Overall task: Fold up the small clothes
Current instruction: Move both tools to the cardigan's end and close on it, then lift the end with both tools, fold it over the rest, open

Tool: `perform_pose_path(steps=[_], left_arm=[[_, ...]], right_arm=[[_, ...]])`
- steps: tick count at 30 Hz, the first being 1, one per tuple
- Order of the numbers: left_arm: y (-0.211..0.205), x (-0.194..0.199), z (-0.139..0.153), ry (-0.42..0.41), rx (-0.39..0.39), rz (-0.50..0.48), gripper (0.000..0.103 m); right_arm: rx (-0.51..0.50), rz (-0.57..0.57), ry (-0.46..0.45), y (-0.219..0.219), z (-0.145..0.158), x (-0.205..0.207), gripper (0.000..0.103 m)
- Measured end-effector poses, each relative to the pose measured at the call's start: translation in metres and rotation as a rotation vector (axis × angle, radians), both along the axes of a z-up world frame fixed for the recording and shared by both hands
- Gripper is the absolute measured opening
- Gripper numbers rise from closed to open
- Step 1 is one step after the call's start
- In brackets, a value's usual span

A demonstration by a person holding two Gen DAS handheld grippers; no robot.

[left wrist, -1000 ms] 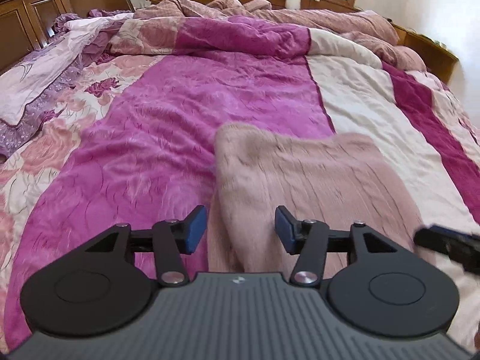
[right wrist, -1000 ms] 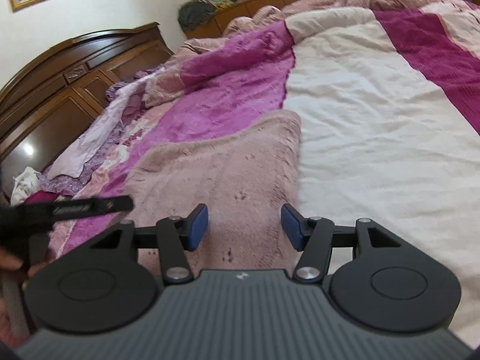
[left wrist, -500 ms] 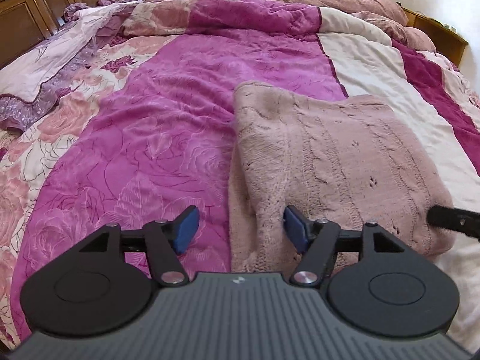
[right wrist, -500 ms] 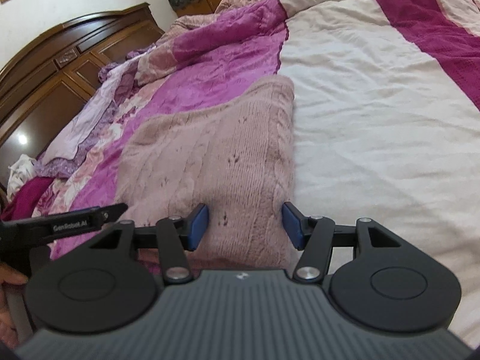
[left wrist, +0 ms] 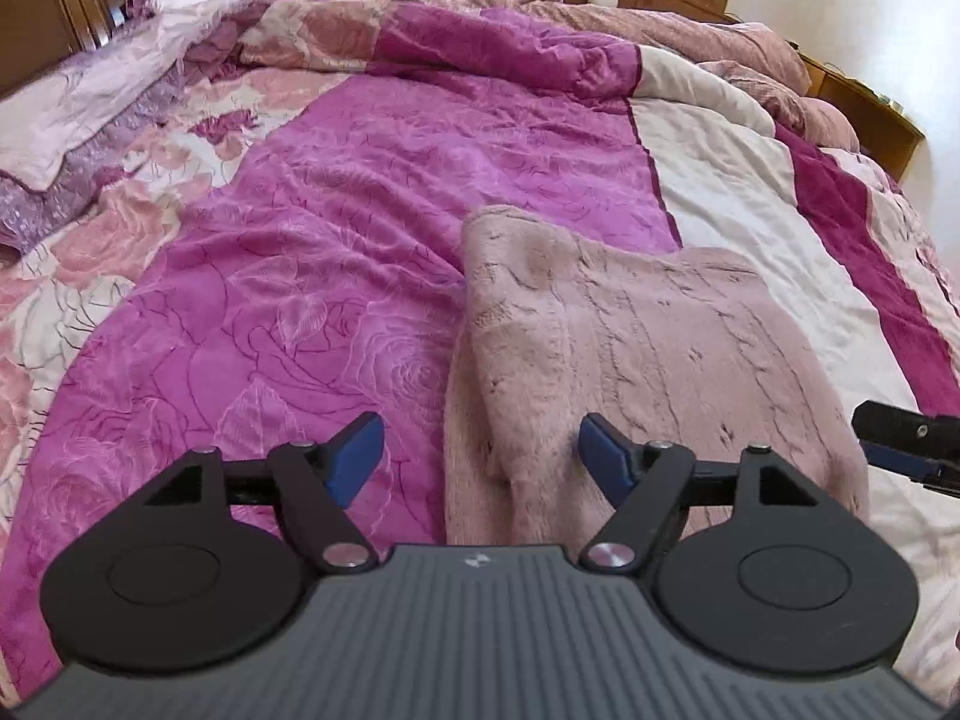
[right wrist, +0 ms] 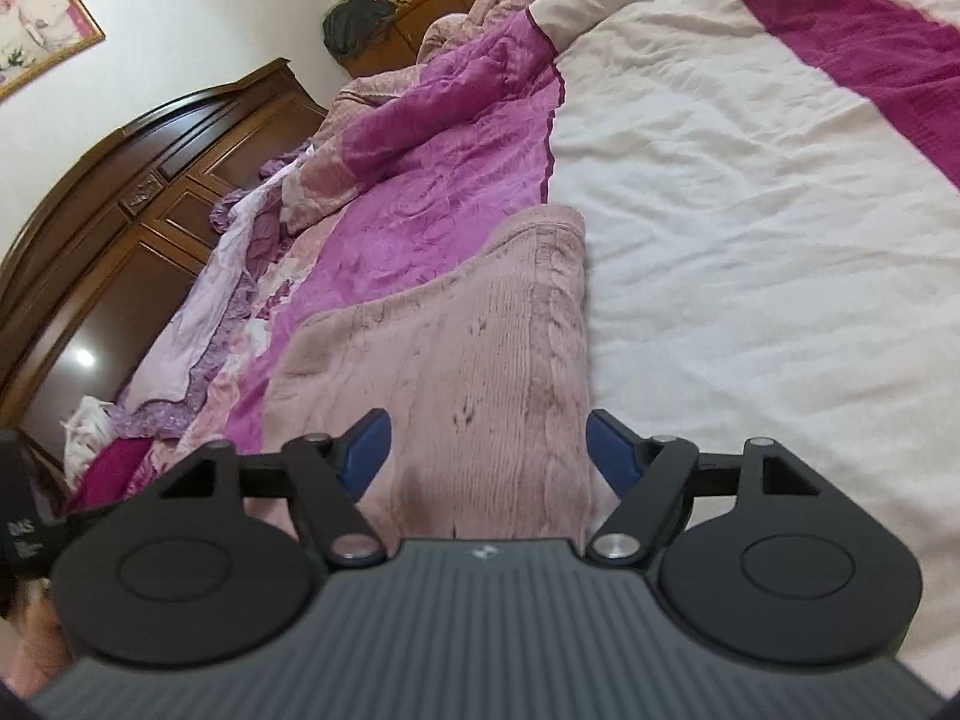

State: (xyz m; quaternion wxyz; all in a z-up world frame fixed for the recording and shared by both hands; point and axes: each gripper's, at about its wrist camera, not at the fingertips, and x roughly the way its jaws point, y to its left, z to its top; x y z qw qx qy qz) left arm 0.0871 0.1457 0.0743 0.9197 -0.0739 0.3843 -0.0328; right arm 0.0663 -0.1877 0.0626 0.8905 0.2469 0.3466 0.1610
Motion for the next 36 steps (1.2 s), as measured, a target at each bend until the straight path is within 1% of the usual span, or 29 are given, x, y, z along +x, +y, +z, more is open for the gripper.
perform_pose_path(steps=[4, 6, 9, 12, 15, 17, 21, 23, 24, 26, 27, 28, 30, 33, 36], left_arm=[[0.004, 0.012, -0.011, 0.034, -0.054, 0.009, 0.08], [0.005, 0.016, -0.014, 0.04, -0.07, 0.016, 0.083], [0.005, 0.021, -0.017, 0.043, -0.079, 0.023, 0.086], [0.006, 0.024, -0.022, 0.047, -0.118, 0.01, 0.086], [0.007, 0.027, -0.029, 0.061, -0.2, -0.009, 0.086], [0.008, 0.03, -0.036, 0.072, -0.269, -0.018, 0.086], [0.009, 0.035, -0.047, 0.064, -0.382, -0.039, 0.085], [0.009, 0.038, -0.051, 0.07, -0.437, -0.024, 0.084], [0.009, 0.039, -0.052, 0.066, -0.447, -0.028, 0.077], [0.006, 0.038, -0.051, 0.054, -0.463, -0.043, 0.066], [0.005, 0.038, -0.051, 0.05, -0.465, -0.043, 0.059], [0.004, 0.038, -0.051, 0.046, -0.471, -0.043, 0.056], [0.006, 0.037, -0.049, 0.038, -0.49, -0.032, 0.048], [0.01, 0.035, -0.047, 0.032, -0.507, -0.028, 0.043], [0.009, 0.031, -0.037, 0.022, -0.507, -0.034, 0.041]], right_arm=[[0.011, 0.019, 0.05, -0.003, -0.011, 0.016, 0.075], [0.027, 0.032, 0.075, -0.004, -0.018, 0.023, 0.075], [0.089, 0.059, 0.114, -0.006, -0.029, 0.031, 0.075], [0.134, 0.07, 0.131, -0.006, -0.038, 0.037, 0.075], [0.164, 0.081, 0.128, -0.005, -0.044, 0.041, 0.075], [0.178, 0.091, 0.123, -0.004, -0.046, 0.043, 0.075], [0.201, 0.108, 0.122, -0.002, -0.049, 0.051, 0.075], [0.219, 0.111, 0.13, -0.001, -0.049, 0.056, 0.074], [0.224, 0.119, 0.13, 0.001, -0.048, 0.058, 0.072], [0.219, 0.124, 0.122, 0.004, -0.047, 0.058, 0.062], [0.218, 0.124, 0.113, 0.005, -0.045, 0.057, 0.059], [0.222, 0.121, 0.103, 0.006, -0.043, 0.056, 0.056], [0.238, 0.107, 0.087, 0.006, -0.039, 0.053, 0.053], [0.246, 0.094, 0.077, 0.007, -0.029, 0.051, 0.05], [0.281, 0.101, 0.048, 0.005, -0.014, 0.047, 0.048]])
